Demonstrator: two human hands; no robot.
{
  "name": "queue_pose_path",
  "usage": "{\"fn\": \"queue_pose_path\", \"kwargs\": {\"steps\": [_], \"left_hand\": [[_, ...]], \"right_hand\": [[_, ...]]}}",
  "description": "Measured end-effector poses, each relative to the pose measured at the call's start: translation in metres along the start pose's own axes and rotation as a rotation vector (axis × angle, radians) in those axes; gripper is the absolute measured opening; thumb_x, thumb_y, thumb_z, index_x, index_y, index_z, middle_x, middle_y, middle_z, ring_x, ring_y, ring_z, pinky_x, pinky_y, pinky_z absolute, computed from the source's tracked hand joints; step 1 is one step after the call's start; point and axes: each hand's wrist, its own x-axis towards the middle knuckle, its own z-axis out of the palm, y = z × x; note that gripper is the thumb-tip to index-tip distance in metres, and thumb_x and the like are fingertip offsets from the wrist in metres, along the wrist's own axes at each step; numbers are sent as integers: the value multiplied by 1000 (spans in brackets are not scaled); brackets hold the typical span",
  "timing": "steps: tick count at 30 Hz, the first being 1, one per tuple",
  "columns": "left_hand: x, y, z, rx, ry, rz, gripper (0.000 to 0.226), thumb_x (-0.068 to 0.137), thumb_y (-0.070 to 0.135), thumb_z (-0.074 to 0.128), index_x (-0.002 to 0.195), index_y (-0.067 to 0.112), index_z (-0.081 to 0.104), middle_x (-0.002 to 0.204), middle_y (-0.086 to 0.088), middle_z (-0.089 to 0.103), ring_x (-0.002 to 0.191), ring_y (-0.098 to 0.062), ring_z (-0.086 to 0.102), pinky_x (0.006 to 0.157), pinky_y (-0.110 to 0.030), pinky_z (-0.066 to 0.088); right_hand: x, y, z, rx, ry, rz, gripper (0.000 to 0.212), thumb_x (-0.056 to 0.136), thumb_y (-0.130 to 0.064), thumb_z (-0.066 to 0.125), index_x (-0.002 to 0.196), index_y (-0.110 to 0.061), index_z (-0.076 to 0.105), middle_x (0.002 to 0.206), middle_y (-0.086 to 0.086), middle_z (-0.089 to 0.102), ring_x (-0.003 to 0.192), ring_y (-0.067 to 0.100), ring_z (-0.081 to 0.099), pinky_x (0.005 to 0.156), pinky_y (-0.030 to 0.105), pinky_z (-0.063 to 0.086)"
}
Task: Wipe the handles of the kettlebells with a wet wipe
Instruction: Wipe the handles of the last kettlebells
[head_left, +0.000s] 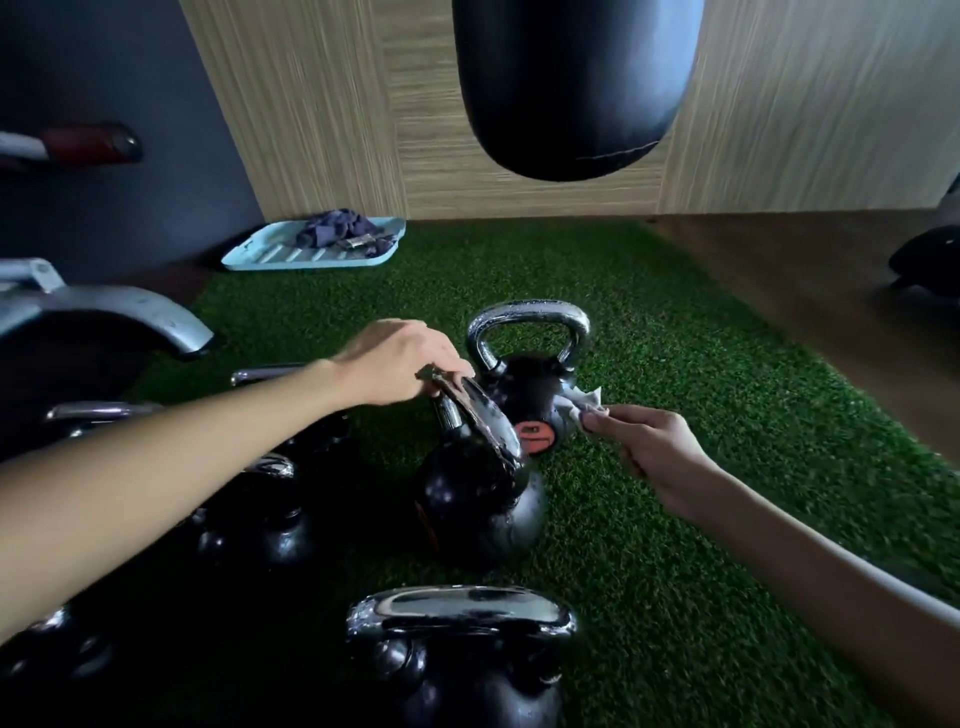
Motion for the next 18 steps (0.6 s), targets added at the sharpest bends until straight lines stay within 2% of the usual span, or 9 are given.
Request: {"fn": "queue_pose_path", "kwargs": {"steps": [2, 4, 6, 7, 9, 11, 13, 15, 18], "left_hand": [[-6, 15, -11, -90, -112, -288, 55, 87, 11, 66, 119, 56, 66, 130, 18, 65, 91, -6, 56, 72, -26, 53], [-8, 33, -19, -247, -142, -633, 35, 89, 48, 68, 123, 54, 65, 125, 6, 70, 71, -8, 59, 60, -22, 47], [-6, 48, -20, -429, -198, -891, 74, 72, 84, 61, 135, 46, 60, 116, 2, 73, 64, -8, 64, 71, -20, 48], [-5, 55, -18, -530, -214, -961, 92, 63, 92, 61, 140, 42, 56, 117, 5, 72, 63, -8, 67, 76, -20, 48], [-1, 72, -14, -692, -163, -1052, 103, 53, 90, 71, 138, 34, 57, 110, 11, 70, 61, -6, 67, 69, -21, 44], [2, 84, -5, -762, -77, -1114, 76, 51, 76, 85, 107, 28, 66, 85, 9, 71, 69, -9, 65, 63, -23, 42], [4, 91, 1, -799, -7, -1154, 56, 53, 59, 92, 88, 26, 63, 83, 6, 68, 78, -11, 61, 58, -25, 38], [7, 91, 1, -824, 10, -1174, 51, 54, 46, 93, 86, 22, 62, 95, 5, 66, 85, -12, 57, 57, -26, 36], [4, 85, 3, -857, 17, -1173, 46, 56, 39, 92, 88, 22, 62, 91, 12, 57, 86, -10, 52, 62, -26, 40]], "right_hand": [[2, 2, 4, 42, 23, 11, 23, 73, -38, 88, 90, -23, 82, 70, 2, 61, 57, 12, 38, 52, 26, 32], [1, 1, 6, 57, 29, 1, 22, 73, -39, 89, 87, -23, 82, 76, 6, 67, 58, 11, 42, 53, 27, 34], [-1, -1, 6, 61, 29, -24, 23, 73, -37, 88, 85, -18, 81, 71, 0, 69, 59, 10, 47, 53, 25, 37], [-3, -2, 6, 61, 20, -42, 23, 74, -36, 88, 84, -16, 81, 68, -3, 68, 59, 10, 49, 52, 25, 37], [-7, -4, 8, 67, 7, -66, 24, 76, -33, 87, 85, -12, 79, 68, -3, 69, 58, 10, 50, 51, 22, 38], [-8, -5, 10, 64, 6, -72, 27, 76, -34, 87, 87, -11, 79, 71, -1, 71, 57, 8, 51, 49, 19, 39], [-8, -8, 11, 54, -4, -80, 29, 76, -35, 87, 88, -9, 79, 73, -1, 72, 56, 6, 51, 48, 16, 40], [-7, -8, 12, 52, -7, -96, 30, 76, -34, 87, 88, -8, 78, 72, -2, 72, 55, 5, 51, 47, 14, 40], [-4, -9, 14, 48, -11, -125, 31, 77, -33, 86, 88, -5, 76, 69, -5, 70, 53, 4, 49, 46, 12, 39]]}}
